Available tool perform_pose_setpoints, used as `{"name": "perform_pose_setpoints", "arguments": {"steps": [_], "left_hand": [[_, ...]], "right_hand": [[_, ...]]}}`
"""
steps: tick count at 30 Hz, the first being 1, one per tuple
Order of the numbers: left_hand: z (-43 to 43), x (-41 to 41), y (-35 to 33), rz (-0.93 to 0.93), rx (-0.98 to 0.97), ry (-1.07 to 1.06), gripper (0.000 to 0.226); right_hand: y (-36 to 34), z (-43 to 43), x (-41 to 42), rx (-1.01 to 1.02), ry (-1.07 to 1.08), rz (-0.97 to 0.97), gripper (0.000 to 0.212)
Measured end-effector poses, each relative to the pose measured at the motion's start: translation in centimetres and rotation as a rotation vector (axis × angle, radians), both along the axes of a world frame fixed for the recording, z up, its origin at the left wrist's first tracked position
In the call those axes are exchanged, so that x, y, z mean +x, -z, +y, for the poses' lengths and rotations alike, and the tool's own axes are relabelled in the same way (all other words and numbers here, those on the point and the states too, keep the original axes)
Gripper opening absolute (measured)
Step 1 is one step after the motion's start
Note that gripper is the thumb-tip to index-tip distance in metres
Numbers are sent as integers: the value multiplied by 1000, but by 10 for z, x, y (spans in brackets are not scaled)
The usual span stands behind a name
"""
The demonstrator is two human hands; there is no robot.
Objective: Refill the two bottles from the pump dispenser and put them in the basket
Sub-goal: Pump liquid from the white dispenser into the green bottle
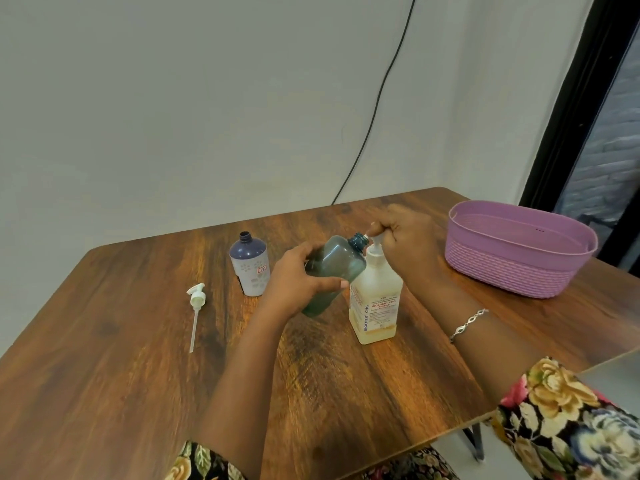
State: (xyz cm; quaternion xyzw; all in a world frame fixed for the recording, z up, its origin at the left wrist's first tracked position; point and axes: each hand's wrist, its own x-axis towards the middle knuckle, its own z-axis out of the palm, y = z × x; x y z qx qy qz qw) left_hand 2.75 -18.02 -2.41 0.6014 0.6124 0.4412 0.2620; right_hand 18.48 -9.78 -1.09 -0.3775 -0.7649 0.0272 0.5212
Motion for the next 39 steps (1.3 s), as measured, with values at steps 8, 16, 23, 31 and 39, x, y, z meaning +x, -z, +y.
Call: {"name": "perform_pose_setpoints", "arguments": {"steps": [8, 16, 23, 31, 39], "left_hand": [[0, 3, 5, 53, -5, 6, 65], [3, 2, 0, 79, 8, -6, 68], [1, 1, 3, 74, -7, 11, 68], [4, -1, -2, 94, 7, -5, 69], [2, -3, 3, 88, -1, -11, 67]], "right_hand": [[16, -3, -1, 48, -14, 46, 24], [16, -3, -6, 106, 26, 52, 24], [24, 2, -9, 93, 13, 97, 22], [13, 4, -9, 100, -13, 105, 20], [21, 4, -7, 66, -35, 121, 23]]}}
